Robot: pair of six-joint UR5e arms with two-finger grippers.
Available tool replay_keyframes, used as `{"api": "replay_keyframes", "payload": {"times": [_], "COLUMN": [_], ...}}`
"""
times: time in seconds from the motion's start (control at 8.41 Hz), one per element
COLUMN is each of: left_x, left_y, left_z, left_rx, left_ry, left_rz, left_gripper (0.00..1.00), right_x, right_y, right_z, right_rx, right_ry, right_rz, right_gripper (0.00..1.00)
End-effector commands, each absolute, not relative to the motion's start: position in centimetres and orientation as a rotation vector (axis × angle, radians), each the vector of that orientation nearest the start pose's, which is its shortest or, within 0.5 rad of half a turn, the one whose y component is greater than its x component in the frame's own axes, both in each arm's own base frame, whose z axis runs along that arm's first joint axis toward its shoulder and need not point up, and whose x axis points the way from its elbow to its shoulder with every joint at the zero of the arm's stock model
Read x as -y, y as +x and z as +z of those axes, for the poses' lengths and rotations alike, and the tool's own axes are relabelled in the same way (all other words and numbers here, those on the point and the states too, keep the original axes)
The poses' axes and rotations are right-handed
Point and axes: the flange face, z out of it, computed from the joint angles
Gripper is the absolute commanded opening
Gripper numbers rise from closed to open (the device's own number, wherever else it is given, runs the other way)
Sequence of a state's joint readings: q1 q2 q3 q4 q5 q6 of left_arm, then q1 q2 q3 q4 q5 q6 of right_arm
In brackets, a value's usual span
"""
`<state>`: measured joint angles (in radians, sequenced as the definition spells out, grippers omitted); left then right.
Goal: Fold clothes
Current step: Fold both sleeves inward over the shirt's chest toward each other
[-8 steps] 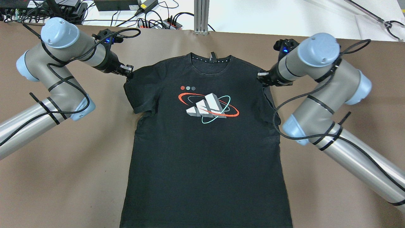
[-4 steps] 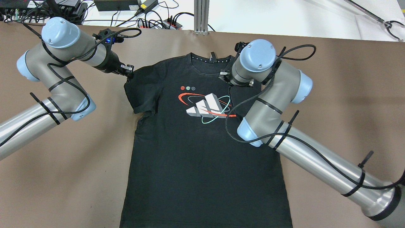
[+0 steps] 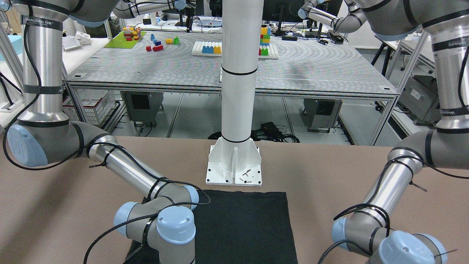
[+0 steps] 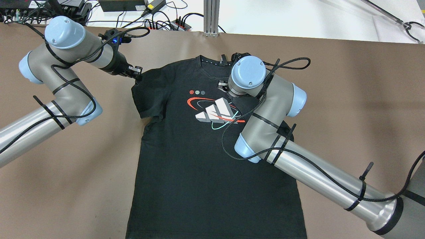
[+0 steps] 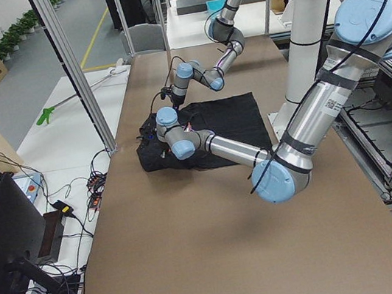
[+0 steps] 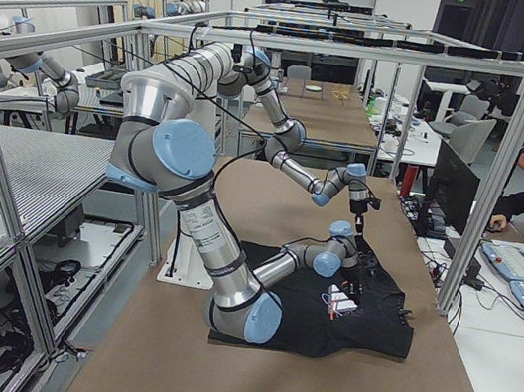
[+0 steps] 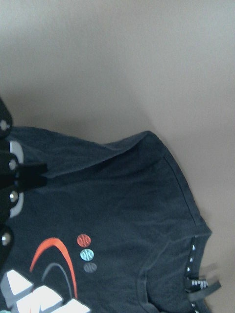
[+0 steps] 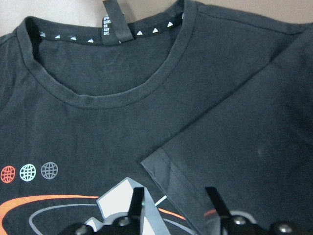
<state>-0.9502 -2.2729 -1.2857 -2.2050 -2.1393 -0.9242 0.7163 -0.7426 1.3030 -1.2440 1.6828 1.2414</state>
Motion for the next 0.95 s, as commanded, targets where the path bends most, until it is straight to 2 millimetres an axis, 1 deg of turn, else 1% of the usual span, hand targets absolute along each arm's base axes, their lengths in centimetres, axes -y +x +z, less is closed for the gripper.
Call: {"api": "replay_keyframes", "payload": {"times": [0.0, 0.12, 0.24, 0.36, 0.48, 0.59, 0.71, 0.83], "left_x": [66.3, 64.8, 63.5, 61.9, 61.4, 61.7, 62.0, 62.3], "left_y": [40.6, 44.0, 46.9, 50.7, 53.9, 55.4, 55.4, 54.9], "left_z": [18.6, 16.9, 15.1, 14.4, 13.6, 13.4, 12.3, 11.1], "left_rx": [-1.1, -1.089, -1.082, -1.069, -1.042, -1.025, -1.033, -1.046], "left_ry": [0.319, 0.317, 0.322, 0.32, 0.33, 0.34, 0.342, 0.35], "left_rz": [-0.057, -0.069, -0.095, -0.121, -0.141, -0.154, -0.165, -0.173], "left_gripper": [0.0, 0.0, 0.0, 0.0, 0.0, 0.0, 0.23, 0.61], "right_x": [60.4, 60.5, 60.7, 60.7, 60.6, 60.6, 60.5, 60.5], "right_y": [-47.6, -46.5, -45.9, -45.9, -45.8, -45.7, -45.6, -45.5], "right_z": [24.3, 24.9, 25.4, 25.6, 26.3, 27.1, 27.5, 27.4], "right_rx": [0.808, 0.811, 0.81, 0.805, 0.799, 0.802, 0.806, 0.808], "right_ry": [0.415, 0.413, 0.405, 0.409, 0.412, 0.416, 0.428, 0.434], "right_rz": [0.208, 0.196, 0.194, 0.18, 0.171, 0.169, 0.152, 0.144], "right_gripper": [0.94, 0.94, 0.94, 0.94, 0.94, 0.94, 0.94, 0.95]}}
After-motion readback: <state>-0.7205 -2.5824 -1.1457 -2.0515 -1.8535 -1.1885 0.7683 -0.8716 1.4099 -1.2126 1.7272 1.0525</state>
